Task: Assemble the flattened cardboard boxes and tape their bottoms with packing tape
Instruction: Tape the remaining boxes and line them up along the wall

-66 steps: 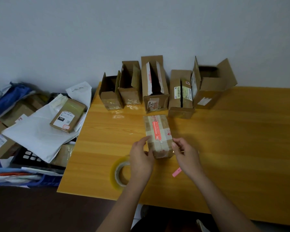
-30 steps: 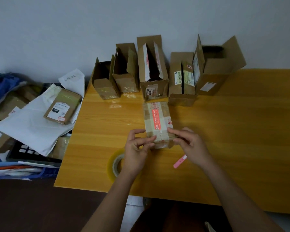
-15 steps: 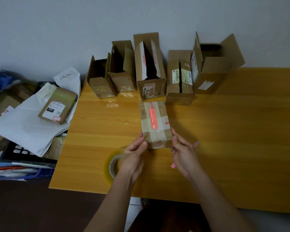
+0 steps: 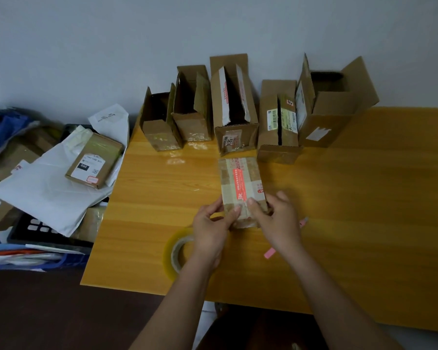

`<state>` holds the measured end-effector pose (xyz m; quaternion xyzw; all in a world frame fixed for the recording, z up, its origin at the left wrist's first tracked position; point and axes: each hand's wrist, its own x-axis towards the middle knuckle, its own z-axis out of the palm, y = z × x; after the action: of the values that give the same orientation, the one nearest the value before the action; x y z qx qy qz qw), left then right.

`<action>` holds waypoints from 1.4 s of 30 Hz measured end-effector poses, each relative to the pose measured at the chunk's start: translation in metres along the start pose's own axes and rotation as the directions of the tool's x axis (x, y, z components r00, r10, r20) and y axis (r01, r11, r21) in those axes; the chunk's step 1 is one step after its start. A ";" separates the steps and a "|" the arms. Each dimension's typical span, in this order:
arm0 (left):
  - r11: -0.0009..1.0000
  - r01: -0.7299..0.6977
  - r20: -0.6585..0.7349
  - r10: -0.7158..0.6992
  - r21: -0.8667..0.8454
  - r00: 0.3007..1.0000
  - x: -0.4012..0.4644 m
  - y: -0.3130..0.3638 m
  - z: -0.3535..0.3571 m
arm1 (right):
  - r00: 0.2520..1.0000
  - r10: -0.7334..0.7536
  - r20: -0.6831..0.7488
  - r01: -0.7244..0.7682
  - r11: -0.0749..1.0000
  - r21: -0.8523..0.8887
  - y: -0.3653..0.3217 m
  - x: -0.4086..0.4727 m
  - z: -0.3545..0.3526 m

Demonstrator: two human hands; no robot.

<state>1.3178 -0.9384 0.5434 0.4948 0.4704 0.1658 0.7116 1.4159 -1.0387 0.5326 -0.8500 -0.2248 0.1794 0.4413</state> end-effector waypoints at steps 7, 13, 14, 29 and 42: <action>0.997 0.037 0.069 -0.033 -0.068 0.997 0.001 0.004 -0.005 | 0.999 0.032 0.028 -0.035 0.992 0.124 0.003 -0.002 -0.005; 0.886 0.238 0.238 -0.151 -0.398 0.959 0.000 -0.002 -0.013 | 0.915 0.323 0.242 -0.402 0.691 0.600 0.006 -0.011 0.001; 0.854 0.257 0.255 -0.152 -0.453 0.955 0.000 -0.006 -0.012 | 0.907 0.326 0.268 -0.421 0.654 0.628 0.007 -0.012 0.002; 0.924 0.008 -0.021 -0.017 -0.382 1.000 0.005 -0.023 -0.016 | 0.913 0.274 0.301 -0.401 0.477 0.782 0.028 -0.019 0.000; 0.931 -0.318 0.156 0.292 0.179 0.943 0.018 0.001 -0.040 | 0.975 0.159 0.158 -0.224 0.692 0.686 0.030 -0.021 0.006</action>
<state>1.2936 -0.9026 0.5326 0.6411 0.3558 0.1940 0.6517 1.4020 -1.0613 0.5060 -0.6296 -0.0692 0.3325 0.6988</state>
